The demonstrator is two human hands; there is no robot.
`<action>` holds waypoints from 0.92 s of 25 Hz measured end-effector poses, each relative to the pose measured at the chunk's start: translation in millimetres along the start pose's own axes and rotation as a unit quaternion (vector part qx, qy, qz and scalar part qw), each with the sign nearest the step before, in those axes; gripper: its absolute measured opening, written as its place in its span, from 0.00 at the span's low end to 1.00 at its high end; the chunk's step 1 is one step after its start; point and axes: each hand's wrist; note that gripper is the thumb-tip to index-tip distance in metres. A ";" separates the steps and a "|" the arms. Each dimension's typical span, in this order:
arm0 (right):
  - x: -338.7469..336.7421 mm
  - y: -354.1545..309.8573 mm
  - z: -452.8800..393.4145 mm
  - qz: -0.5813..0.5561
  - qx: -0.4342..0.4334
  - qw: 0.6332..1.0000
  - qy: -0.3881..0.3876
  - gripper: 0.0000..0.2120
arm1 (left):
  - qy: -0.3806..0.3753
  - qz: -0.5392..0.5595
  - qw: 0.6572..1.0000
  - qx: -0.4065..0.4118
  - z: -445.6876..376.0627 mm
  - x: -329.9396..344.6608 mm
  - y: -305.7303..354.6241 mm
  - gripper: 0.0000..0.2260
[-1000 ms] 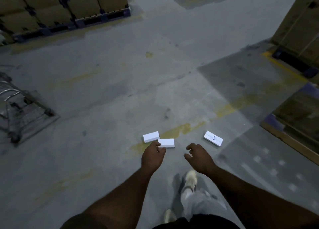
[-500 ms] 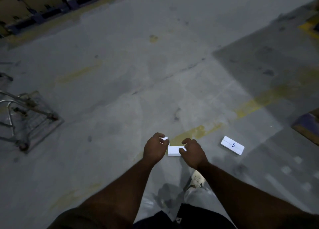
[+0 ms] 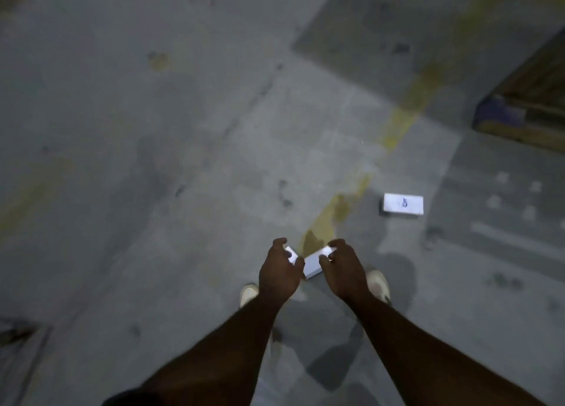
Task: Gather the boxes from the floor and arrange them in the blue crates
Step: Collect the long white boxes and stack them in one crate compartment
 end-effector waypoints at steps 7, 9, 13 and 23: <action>133.3 95.3 -88.8 -0.054 0.120 0.988 0.085 0.20 | -0.057 -0.034 0.997 0.045 -125.5 121.7 -85.8 0.29; 174.6 138.6 -131.1 -0.056 0.134 0.987 0.075 0.21 | -0.051 -0.053 0.997 0.039 -161.9 171.8 -125.4 0.31; 251.9 220.0 -202.5 -0.059 0.169 0.982 0.058 0.23 | -0.066 -0.114 0.991 0.020 -226.6 261.7 -205.8 0.36; 359.5 284.0 -300.7 -0.089 0.398 0.905 0.121 0.59 | -0.023 -0.314 0.949 -0.020 -313.3 336.9 -307.6 0.45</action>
Point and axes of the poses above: each hand's wrist, its own z-axis away from the middle knuckle, its own x-axis out of the palm, y = z × x, and after that the axes turned 2 degrees about y, right-handed
